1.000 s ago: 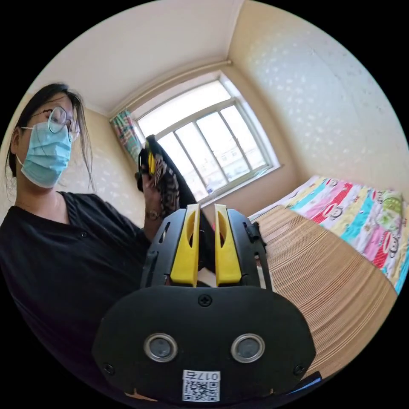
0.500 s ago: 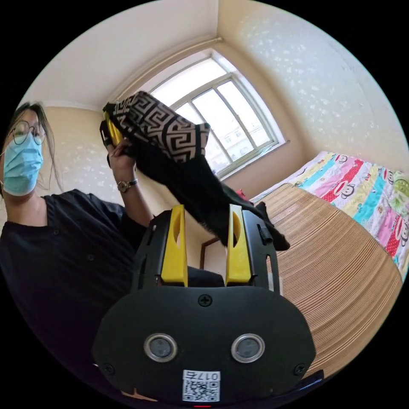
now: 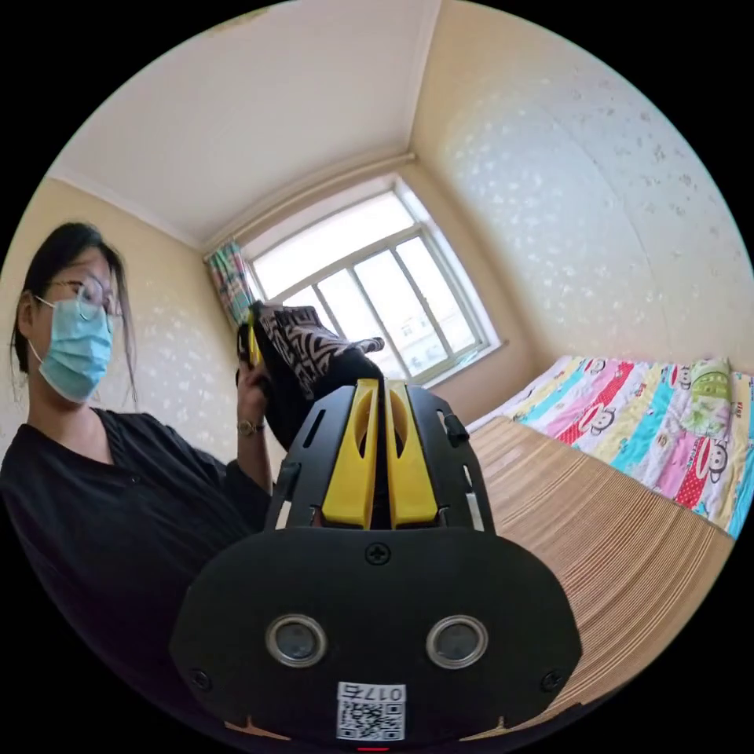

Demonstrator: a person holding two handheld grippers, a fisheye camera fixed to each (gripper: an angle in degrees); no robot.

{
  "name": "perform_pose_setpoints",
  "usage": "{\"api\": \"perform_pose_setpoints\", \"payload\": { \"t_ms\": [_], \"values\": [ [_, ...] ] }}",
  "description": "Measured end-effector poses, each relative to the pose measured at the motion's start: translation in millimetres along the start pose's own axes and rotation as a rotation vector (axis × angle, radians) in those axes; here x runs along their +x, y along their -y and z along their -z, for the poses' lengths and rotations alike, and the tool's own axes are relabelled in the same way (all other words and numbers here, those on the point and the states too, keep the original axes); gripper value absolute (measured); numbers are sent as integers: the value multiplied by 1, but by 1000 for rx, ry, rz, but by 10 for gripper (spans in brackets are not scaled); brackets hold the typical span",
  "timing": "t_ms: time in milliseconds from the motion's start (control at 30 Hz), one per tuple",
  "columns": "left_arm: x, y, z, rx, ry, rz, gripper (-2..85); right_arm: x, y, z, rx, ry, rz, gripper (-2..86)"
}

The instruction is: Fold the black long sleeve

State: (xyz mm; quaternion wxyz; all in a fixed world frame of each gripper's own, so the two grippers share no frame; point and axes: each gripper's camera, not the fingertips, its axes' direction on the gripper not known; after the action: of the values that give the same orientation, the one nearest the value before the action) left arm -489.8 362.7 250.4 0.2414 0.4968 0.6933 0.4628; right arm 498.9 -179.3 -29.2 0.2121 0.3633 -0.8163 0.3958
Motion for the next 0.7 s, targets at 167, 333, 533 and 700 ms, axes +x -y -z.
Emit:
{"api": "perform_pose_setpoints", "payload": {
  "t_ms": [167, 333, 533, 700],
  "values": [
    [-22, -4, 10, -86, 31, 49, 17, -42, 33, 66, 147, -46, 54, 13],
    [-33, -17, 13, -242, 59, 24, 19, -91, 31, 116, 296, -176, 20, 13],
    [-8, -14, 11, -144, 88, -127, 19, -154, 34, 158, 465, -275, 135, 14],
    [-39, 21, -41, -144, 86, -53, 18, -161, 66, 183, 505, -376, 163, 13]
  ]
}}
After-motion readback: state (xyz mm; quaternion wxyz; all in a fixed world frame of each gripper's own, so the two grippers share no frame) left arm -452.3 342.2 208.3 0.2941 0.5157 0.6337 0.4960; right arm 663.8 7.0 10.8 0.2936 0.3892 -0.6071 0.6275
